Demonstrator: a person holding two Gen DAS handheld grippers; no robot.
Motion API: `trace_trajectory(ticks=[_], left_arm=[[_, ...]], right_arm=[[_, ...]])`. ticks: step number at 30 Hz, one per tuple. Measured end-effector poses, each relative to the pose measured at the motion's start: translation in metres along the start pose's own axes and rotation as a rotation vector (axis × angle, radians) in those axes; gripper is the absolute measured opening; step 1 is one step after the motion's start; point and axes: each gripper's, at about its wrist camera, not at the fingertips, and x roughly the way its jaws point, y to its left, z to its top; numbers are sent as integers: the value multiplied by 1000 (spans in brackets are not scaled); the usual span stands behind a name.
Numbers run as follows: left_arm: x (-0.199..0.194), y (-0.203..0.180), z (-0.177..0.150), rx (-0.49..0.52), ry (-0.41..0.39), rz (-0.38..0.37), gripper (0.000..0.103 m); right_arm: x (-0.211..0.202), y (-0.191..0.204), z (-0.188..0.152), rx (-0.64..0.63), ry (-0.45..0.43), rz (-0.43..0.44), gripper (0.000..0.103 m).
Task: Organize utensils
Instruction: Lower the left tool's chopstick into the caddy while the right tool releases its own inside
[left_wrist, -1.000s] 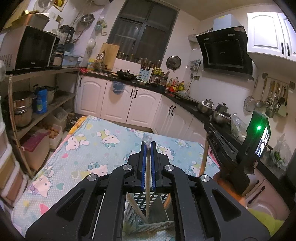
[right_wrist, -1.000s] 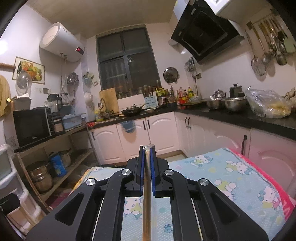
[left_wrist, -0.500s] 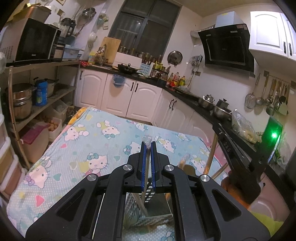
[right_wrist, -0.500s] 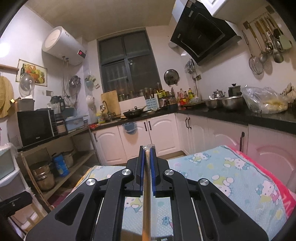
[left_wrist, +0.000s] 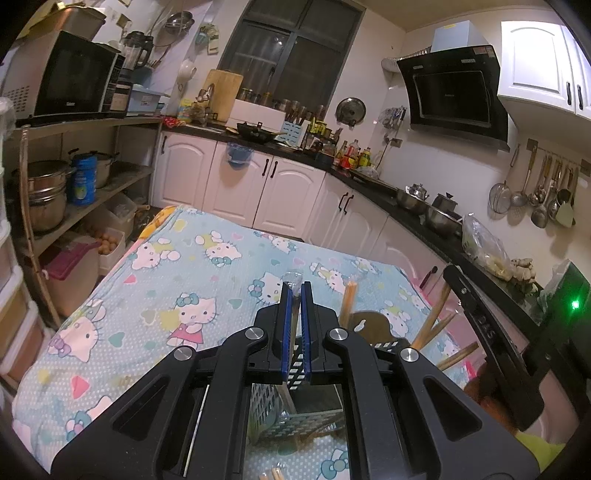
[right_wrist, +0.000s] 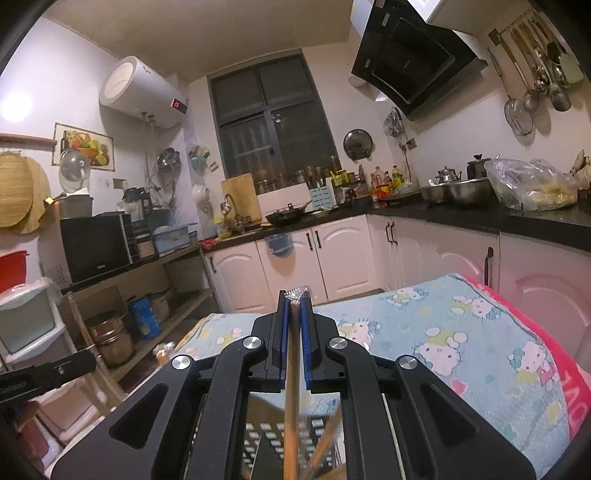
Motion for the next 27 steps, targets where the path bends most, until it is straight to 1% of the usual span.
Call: trace_trajectory(ticks=[9, 10, 12, 16, 22, 23, 24, 27], left_arm=[[-2, 2, -3, 0, 6, 1, 1], [-3, 2, -4, 0, 7, 1, 1], [-3, 2, -5, -1, 8, 0, 1], [-4, 2, -5, -2, 6, 1, 2], [-12, 3, -11, 0, 2, 1, 13], [-15, 2, -12, 1, 0, 1, 16], [-18, 2, -14, 3, -2, 1, 20], [-27, 0, -14, 6, -7, 5, 27]], right_arm=[[-18, -1, -6, -10, 65, 27, 8], [-20, -1, -7, -10, 70, 29, 8], [-23, -1, -6, -19, 81, 39, 14], [-31, -1, -3, -23, 91, 49, 18], [-44, 1, 2, -21, 94, 65, 28], [-47, 2, 3, -21, 96, 68, 30], [-51, 2, 3, -18, 93, 68, 31], [-58, 3, 4, -24, 88, 68, 33]])
